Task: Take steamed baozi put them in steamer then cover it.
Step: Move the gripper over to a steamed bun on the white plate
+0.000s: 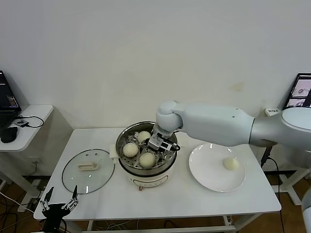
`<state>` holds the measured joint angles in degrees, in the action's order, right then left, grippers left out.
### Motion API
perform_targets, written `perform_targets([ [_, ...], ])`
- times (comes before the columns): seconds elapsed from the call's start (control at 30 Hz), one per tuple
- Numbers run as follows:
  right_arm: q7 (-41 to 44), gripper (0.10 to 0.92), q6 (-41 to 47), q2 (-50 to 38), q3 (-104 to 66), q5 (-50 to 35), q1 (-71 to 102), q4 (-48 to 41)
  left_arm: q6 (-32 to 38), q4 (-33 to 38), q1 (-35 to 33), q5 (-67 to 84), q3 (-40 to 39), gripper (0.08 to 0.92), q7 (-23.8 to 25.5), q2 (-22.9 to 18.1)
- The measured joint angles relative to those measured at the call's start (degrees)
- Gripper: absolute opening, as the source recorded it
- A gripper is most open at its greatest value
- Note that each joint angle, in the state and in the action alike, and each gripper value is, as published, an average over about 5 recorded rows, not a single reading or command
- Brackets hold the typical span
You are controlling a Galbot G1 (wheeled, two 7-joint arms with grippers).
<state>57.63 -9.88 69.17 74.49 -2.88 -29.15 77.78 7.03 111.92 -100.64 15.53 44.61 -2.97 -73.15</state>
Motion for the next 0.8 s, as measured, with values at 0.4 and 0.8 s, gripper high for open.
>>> perform_targets([
  [0.4, -1.1, 0.823, 2.8, -6.7, -3.6, -1.8, -1.0, 2.1, -0.2, -0.6, 0.9, -0.1, -0.1, 0.823, -0.1, 0.8],
  [0.8, -0.1, 0.823, 14.2, -21.7, -8.2, -1.5, -0.2, 6.0, -1.1, -0.7, 2.1, 0.0, -1.0, 0.823, -0.1, 1.8],
])
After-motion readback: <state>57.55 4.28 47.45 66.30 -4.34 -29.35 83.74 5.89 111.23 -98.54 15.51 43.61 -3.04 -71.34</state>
